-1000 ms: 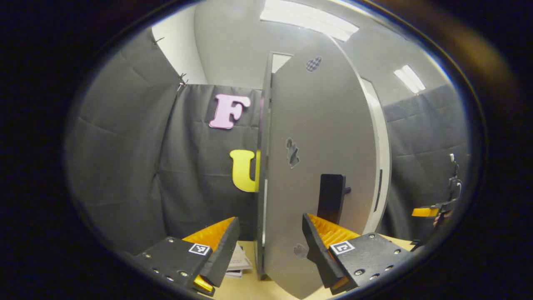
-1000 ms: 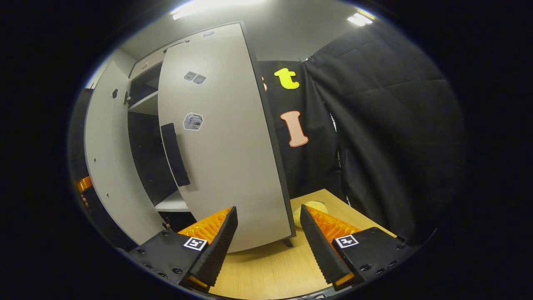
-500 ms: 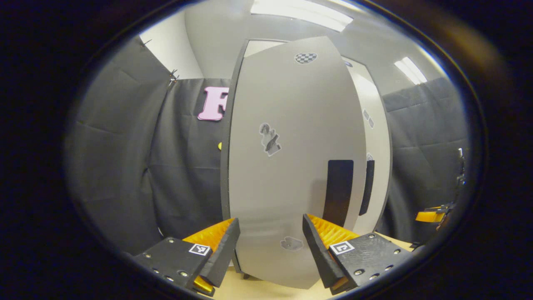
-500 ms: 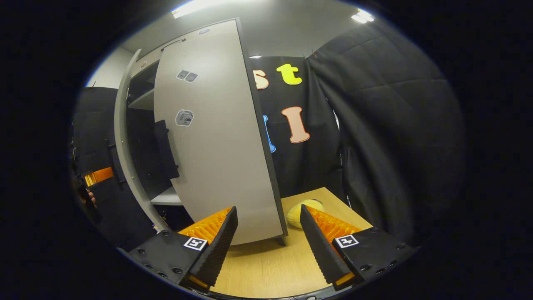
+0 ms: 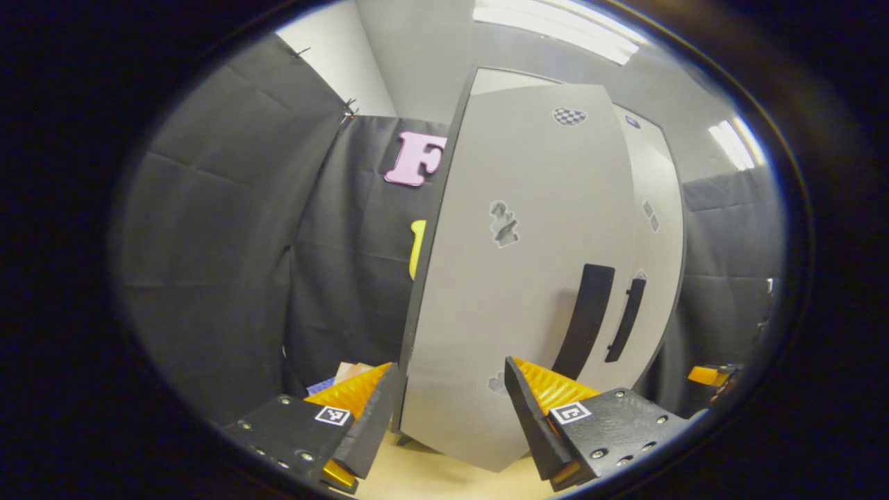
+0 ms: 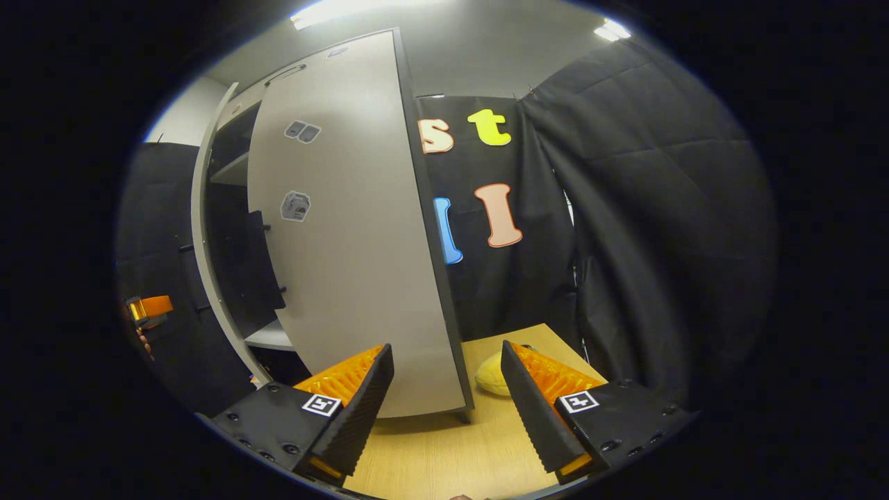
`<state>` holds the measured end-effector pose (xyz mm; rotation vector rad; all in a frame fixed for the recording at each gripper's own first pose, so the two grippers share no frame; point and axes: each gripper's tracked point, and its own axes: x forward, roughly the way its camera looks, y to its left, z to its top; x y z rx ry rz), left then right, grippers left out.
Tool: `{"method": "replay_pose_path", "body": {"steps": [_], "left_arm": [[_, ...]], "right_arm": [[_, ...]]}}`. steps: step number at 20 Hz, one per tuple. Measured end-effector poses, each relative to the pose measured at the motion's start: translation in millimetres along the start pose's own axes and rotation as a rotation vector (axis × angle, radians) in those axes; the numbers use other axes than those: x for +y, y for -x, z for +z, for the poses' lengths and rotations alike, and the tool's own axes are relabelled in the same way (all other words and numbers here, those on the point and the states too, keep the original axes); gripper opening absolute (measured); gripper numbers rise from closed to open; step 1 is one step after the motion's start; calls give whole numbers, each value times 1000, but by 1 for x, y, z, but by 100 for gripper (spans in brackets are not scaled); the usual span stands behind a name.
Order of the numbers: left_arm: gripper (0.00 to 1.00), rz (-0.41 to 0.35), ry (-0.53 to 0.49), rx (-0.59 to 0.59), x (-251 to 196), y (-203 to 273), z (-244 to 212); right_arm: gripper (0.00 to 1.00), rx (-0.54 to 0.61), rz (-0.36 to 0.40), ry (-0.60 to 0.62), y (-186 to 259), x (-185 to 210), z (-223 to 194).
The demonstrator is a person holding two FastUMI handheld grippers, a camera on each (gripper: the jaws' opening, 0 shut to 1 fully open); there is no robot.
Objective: Grab one shoe with the right hand and put it into the shoe cabinet, grab the other shoe with the left hand and put it into the shoe cabinet; then close the right door with the right hand and the left door with the left hand.
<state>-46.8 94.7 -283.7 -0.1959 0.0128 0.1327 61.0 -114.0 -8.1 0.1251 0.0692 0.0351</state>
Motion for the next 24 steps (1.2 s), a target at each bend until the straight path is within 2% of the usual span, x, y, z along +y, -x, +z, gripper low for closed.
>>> {"method": "replay_pose_path", "body": {"steps": [6,11,12,13,16,17,19,20,24], "left_arm": [[94,82,-2,-30,7,0,3],[94,80,-69,-57,5,3,12],[94,81,-84,-65,5,3,13],[94,79,-96,-72,5,4,13],[94,78,-131,-78,5,4,13],[87,73,-129,-74,5,3,12],[88,54,-128,-79,2,3,11],[88,54,-134,-86,3,4,12],[87,97,-113,-48,6,10,-11]], "right_arm": [[98,-31,56,42,-18,31,20],[98,-25,32,35,-17,35,29],[92,-29,36,25,-17,37,31],[92,-35,38,11,-15,39,32],[98,-24,-3,3,-14,33,26],[92,-17,-15,1,-12,31,23],[92,-1,-34,-8,-10,30,14],[98,8,-40,-15,-9,31,10],[98,39,-19,-4,-4,47,-9]]}}
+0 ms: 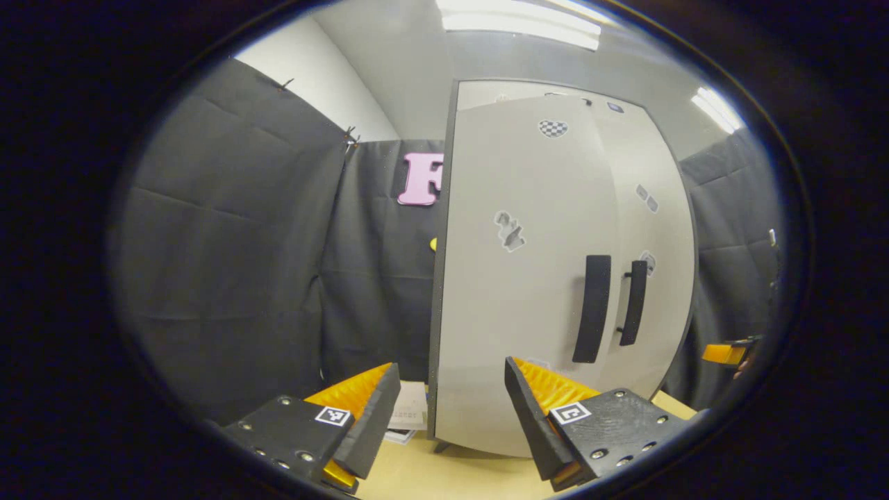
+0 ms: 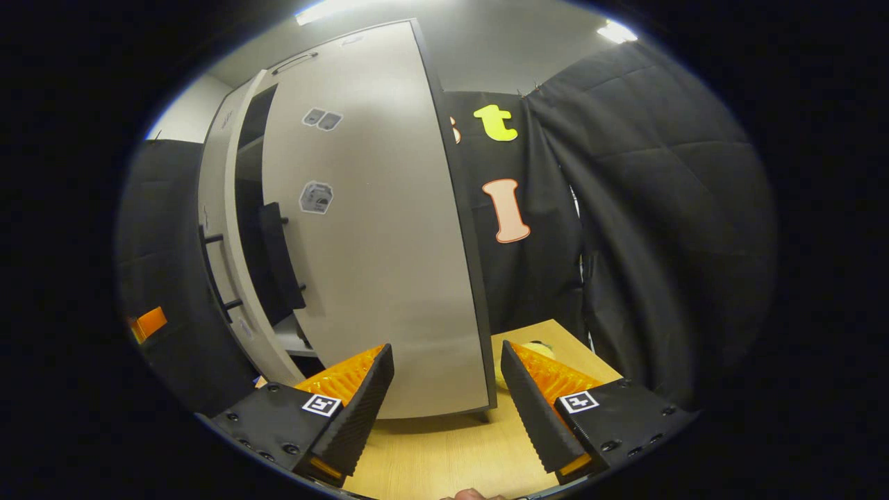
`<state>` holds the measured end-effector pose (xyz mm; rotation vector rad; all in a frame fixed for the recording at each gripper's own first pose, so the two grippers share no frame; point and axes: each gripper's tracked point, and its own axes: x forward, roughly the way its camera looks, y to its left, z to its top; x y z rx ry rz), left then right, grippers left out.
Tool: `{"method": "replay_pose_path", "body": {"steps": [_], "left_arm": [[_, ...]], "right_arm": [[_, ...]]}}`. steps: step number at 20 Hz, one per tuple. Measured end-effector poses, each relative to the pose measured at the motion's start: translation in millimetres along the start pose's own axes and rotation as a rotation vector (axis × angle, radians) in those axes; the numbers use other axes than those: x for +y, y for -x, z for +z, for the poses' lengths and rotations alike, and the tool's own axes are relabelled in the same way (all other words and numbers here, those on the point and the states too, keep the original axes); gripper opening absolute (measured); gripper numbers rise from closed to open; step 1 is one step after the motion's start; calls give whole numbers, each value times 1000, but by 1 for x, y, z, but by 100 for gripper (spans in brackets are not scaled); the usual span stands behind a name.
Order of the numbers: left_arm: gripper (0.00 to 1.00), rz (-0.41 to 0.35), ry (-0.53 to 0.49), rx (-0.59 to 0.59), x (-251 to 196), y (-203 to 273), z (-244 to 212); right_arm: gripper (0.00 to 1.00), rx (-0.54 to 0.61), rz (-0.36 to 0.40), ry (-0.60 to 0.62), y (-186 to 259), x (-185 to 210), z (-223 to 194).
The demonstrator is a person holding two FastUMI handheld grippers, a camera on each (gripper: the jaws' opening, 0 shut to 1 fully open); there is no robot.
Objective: Grab one shoe with the right hand and put it into the shoe cabinet, grab the other shoe with the left hand and put it into the shoe cabinet; then close the right door with the right hand and the left door with the left hand.
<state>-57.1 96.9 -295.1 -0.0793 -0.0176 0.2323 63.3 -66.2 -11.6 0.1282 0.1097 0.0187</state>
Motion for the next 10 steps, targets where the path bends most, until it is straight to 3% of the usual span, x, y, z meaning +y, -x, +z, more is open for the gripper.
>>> {"method": "replay_pose_path", "body": {"steps": [3,4,5,10], "left_arm": [[88,-4,41,63,-5,17,-28],[94,-1,39,73,-5,20,-33],[94,1,36,81,-5,21,-37],[94,-37,13,66,-12,22,-32]], "right_arm": [[98,-3,-7,64,0,6,-6],[98,0,-8,82,0,8,-8],[98,4,-6,95,-1,12,-10],[98,20,24,68,4,32,-20]]}}
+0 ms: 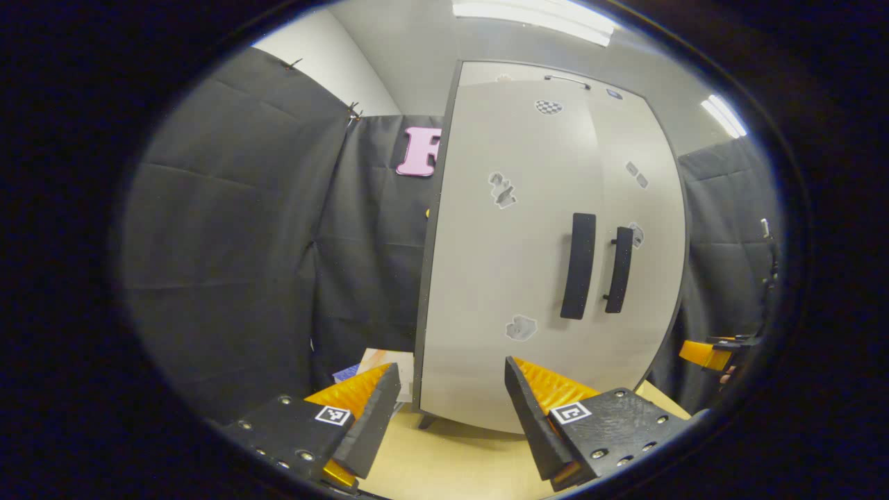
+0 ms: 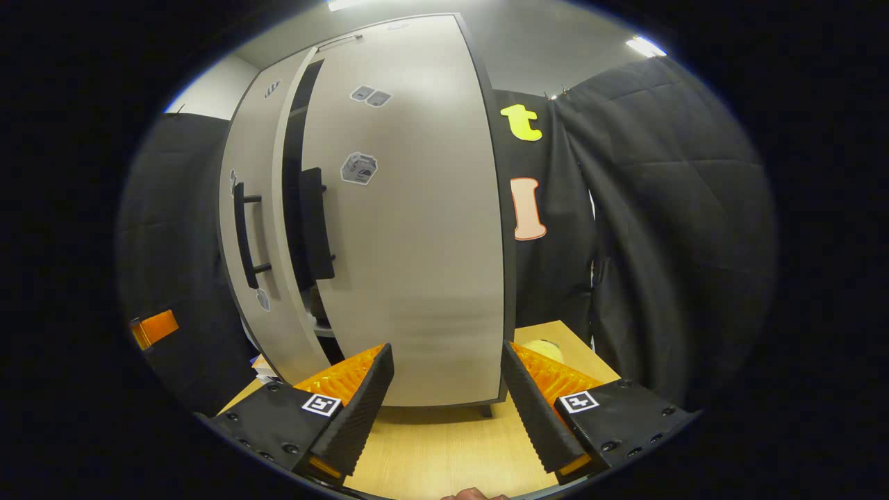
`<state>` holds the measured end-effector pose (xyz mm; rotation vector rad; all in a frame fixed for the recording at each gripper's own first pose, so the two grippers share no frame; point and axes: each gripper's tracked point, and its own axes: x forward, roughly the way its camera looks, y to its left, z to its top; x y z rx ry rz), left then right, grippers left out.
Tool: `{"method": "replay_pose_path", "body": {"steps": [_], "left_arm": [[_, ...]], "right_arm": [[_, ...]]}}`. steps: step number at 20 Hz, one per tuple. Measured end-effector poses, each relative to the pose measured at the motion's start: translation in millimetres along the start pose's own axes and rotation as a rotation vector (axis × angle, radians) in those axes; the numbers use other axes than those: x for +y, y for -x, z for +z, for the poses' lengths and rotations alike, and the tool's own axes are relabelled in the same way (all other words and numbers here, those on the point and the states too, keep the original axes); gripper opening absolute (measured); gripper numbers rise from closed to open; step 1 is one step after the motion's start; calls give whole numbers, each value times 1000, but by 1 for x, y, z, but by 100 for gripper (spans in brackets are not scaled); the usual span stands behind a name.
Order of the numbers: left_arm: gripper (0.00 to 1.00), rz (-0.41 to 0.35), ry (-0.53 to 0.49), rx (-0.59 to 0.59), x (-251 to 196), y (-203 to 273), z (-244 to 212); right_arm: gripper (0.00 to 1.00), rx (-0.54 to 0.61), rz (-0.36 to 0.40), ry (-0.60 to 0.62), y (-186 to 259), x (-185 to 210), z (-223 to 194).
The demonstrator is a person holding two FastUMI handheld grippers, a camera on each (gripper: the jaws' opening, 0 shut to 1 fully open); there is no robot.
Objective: Grab one shoe with the right hand and put it into the shoe cabinet, grab the other shoe with the left hand and put it into the shoe cabinet; then close the right door with the right hand and the left door with the left hand.
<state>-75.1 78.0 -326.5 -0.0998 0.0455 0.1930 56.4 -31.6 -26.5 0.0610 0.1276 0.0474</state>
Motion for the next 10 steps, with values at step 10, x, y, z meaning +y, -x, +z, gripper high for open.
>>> {"method": "replay_pose_path", "body": {"steps": [10], "left_arm": [[94,-91,-89,-28,15,-13,7]], "right_arm": [[98,33,-80,6,7,27,-16]]}}
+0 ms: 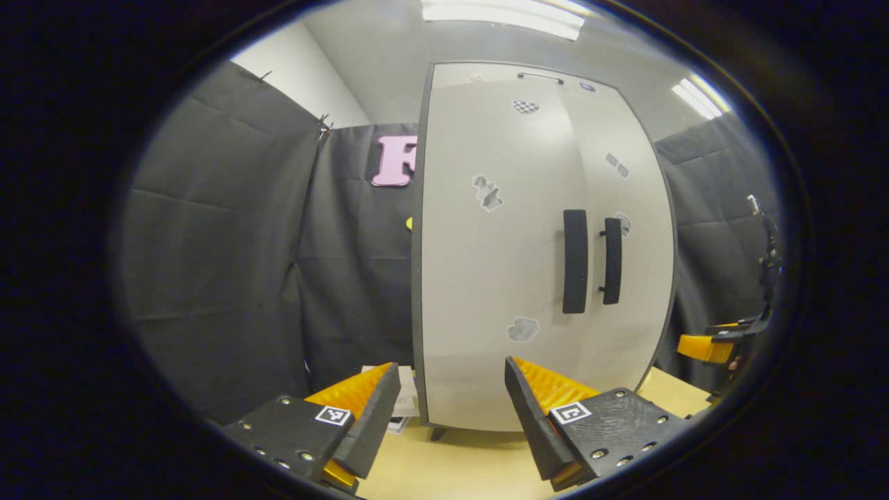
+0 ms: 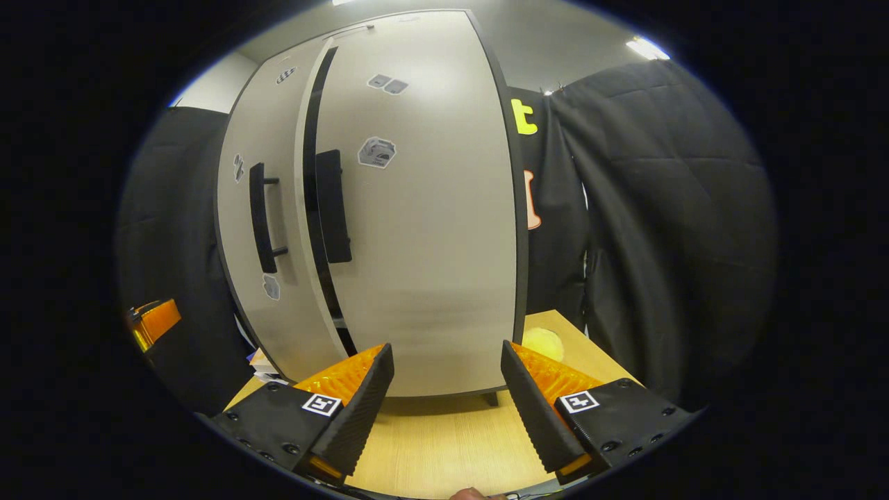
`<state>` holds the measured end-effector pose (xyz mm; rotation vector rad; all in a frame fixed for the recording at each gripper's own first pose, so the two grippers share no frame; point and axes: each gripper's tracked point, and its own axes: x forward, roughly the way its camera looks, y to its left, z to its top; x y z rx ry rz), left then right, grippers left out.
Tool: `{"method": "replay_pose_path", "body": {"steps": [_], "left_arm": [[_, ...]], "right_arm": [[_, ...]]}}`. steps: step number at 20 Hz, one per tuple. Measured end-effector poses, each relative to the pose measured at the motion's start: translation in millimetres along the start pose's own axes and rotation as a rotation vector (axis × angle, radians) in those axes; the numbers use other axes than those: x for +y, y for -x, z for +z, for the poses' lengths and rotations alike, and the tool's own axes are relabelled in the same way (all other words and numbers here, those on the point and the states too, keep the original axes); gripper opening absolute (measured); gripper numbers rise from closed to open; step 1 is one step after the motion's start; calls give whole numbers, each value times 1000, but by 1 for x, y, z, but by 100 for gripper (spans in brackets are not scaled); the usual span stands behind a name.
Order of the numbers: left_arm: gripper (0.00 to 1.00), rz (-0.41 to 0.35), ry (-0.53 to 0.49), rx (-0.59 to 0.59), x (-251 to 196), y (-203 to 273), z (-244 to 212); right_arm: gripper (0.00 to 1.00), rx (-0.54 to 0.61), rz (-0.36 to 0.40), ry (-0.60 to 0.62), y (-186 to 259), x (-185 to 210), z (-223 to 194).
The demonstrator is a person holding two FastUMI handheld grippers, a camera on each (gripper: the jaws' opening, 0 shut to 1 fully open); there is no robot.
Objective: Grab one shoe with the right hand and put it into the shoe cabinet, grab the other shoe with the left hand and put it into the shoe cabinet; then close the right door with the right hand and the left door with the left hand.
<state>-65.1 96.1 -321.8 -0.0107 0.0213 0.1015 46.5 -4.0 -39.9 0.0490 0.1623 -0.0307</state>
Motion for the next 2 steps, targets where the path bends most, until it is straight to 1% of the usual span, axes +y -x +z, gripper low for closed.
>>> {"method": "replay_pose_path", "body": {"steps": [2], "left_arm": [[95,-25,5,-7,4,-3,-2]], "right_arm": [[98,3,-25,-2,3,5,-4]]}}
